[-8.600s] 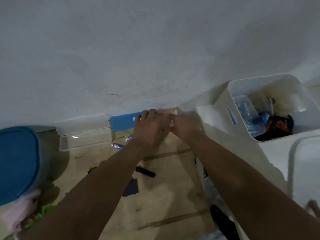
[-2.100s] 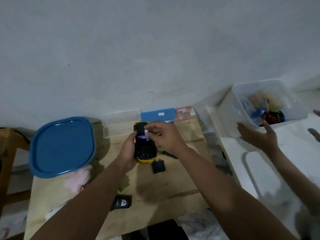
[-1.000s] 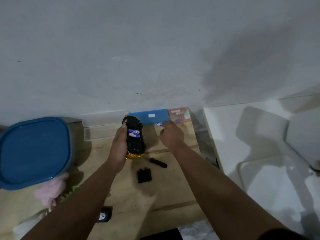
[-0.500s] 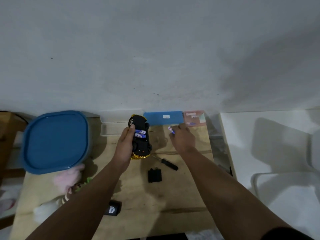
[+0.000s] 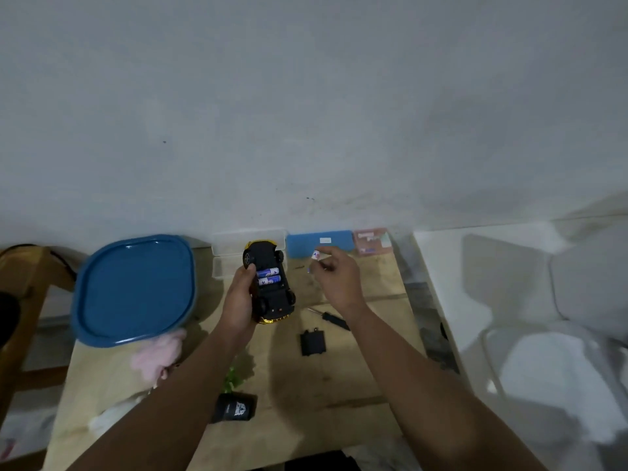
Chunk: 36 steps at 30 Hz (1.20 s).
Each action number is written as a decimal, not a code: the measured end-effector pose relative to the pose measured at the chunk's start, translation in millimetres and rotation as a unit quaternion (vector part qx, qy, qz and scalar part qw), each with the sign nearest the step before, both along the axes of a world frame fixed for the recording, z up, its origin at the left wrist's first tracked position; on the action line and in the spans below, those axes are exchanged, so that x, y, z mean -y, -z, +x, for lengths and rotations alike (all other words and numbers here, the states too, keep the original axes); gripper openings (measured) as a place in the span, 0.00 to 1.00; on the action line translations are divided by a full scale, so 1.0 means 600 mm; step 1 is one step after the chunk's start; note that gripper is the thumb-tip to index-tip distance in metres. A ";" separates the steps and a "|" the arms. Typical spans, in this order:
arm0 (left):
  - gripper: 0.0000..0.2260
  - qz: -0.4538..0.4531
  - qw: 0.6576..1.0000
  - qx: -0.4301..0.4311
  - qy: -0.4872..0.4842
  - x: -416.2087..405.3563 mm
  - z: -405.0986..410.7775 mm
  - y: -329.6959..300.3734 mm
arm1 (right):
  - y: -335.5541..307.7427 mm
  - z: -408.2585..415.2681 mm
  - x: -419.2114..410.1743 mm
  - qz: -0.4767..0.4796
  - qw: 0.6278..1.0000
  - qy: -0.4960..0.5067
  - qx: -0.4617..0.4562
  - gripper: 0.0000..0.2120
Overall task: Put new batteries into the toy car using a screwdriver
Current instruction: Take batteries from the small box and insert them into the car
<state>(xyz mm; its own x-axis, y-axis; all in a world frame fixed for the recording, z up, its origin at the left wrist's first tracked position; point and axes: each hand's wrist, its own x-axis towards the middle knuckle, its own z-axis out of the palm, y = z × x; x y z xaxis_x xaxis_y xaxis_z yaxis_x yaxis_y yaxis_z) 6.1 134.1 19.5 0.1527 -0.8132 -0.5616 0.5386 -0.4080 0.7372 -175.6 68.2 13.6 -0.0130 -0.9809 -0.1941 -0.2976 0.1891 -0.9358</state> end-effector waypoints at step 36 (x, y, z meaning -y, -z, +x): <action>0.24 0.045 0.998 -0.046 0.003 -0.051 -0.018 -0.047 | -0.058 0.064 -0.170 -0.089 0.991 -0.025 -0.099 0.17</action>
<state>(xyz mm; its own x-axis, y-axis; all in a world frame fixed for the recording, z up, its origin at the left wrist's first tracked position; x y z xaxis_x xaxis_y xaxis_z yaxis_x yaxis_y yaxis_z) -4.7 164.6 47.4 0.0916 -0.7591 -0.6444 0.5993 -0.4748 0.6445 -137.3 170.2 48.1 0.0150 -0.9997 -0.0170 -0.4843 0.0076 -0.8749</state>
